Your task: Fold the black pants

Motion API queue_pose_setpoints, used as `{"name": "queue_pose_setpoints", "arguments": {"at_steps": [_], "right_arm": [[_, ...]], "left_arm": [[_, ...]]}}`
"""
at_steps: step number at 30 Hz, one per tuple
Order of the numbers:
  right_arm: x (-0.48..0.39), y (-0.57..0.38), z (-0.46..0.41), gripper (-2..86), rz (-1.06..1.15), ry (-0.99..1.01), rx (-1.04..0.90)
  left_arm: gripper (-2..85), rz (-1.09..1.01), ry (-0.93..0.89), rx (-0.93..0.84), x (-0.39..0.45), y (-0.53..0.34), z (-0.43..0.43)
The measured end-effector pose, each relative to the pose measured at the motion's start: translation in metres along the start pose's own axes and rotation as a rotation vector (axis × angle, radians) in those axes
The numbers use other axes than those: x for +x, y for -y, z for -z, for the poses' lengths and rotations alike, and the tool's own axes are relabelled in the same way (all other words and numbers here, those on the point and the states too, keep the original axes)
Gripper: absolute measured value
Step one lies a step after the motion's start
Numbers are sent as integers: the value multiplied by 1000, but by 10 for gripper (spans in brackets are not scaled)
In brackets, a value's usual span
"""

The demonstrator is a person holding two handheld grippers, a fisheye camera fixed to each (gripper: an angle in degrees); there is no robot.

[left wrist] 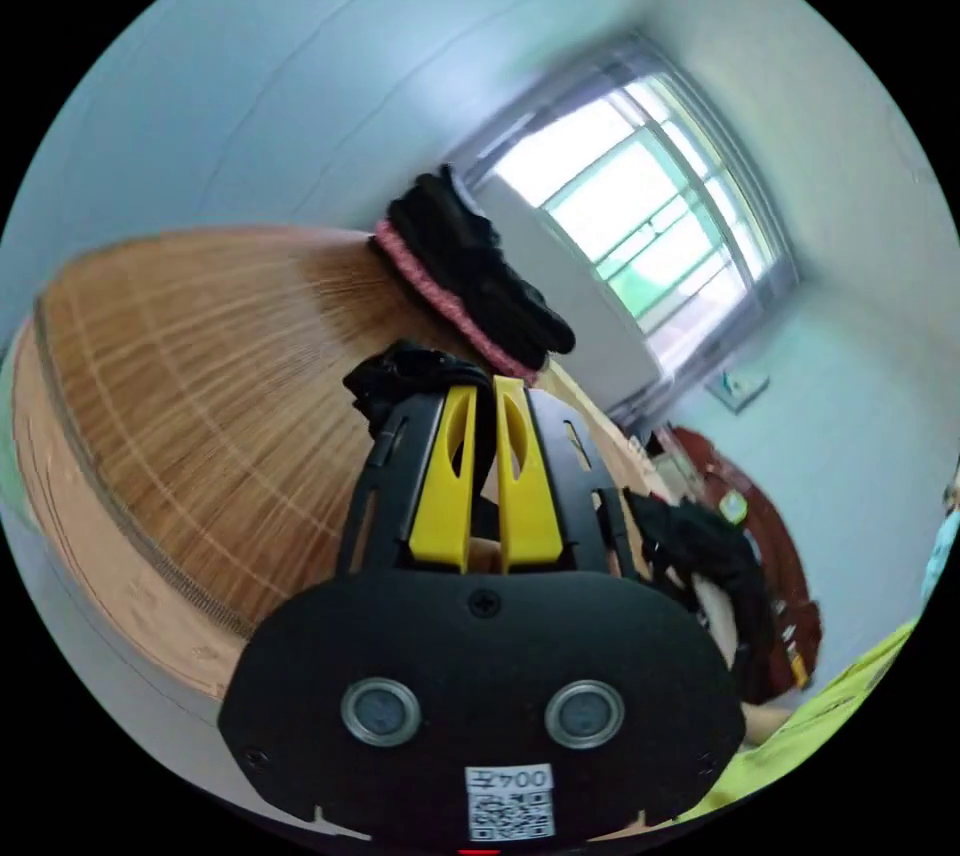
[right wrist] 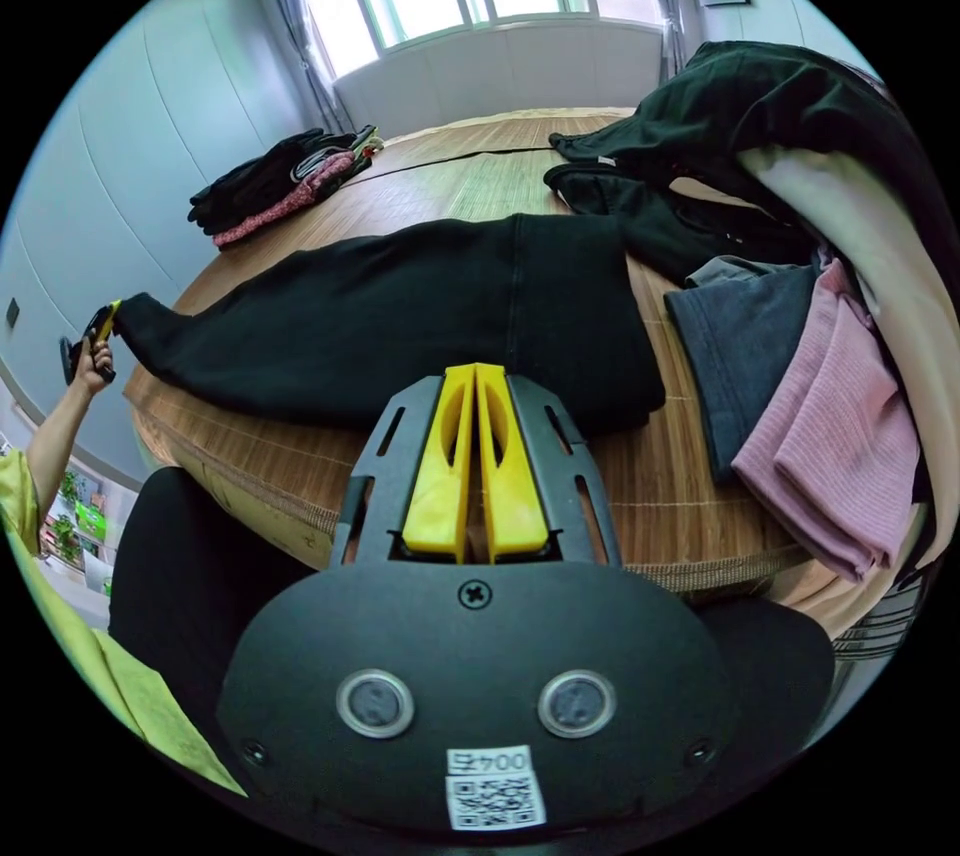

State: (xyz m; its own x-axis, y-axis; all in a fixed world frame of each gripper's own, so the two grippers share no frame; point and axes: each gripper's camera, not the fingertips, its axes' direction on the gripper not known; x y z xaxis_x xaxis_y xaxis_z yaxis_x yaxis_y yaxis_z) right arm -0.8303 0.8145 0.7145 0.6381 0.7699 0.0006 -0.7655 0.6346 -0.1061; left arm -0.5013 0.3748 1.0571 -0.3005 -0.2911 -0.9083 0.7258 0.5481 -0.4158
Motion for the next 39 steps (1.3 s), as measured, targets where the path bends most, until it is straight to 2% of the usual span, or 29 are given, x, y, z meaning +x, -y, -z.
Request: {"name": "queue_pose_setpoints", "arguments": {"at_steps": [7,12,13,15,17,19,25,26,28,29,30,33,36,38,39], "right_arm": [[6,-2,-6,-9,1,32,35],[12,-1,-10,-9,-9,51,49],[13,0,-11,-8,-10,53,51],[15,1,-12,-8,-9,54,51],[18,3,-14,-8,-8,58,50],[25,5,-16,-7,-20,77,51],[46,17,-17,6,-100,180,50],[46,19,-15,9,-97,220,43],[32,31,-8,38,-67,422,42],[25,34,-8,47,-57,465,37],[10,43,-13,65,-51,544,5],[-24,66,-50,93,-147,755,-136],[-54,87,-102,120,-289,884,-301],[-70,97,-122,128,-331,875,-338],[-80,103,-132,133,-340,854,-353]], "left_arm": [[41,-581,50,-113,199,-43,-36],[54,-1034,196,-293,326,-175,-118],[57,-1065,216,-339,333,-192,-132],[74,-1148,290,-578,341,-254,-191],[90,-1183,319,-706,340,-284,-220],[105,-1189,340,-700,346,-290,-224],[124,-1077,278,-557,356,-264,-182],[121,-976,245,-532,344,-253,-169],[113,-735,156,-488,312,-231,-151],[106,-532,86,-455,281,-218,-142],[100,-336,23,-410,247,-209,-134],[88,40,-102,-277,167,-204,-118],[80,88,-62,-207,128,-210,-102],[77,53,-12,-208,114,-214,-92],[74,117,-13,-183,99,-215,-84]]}}
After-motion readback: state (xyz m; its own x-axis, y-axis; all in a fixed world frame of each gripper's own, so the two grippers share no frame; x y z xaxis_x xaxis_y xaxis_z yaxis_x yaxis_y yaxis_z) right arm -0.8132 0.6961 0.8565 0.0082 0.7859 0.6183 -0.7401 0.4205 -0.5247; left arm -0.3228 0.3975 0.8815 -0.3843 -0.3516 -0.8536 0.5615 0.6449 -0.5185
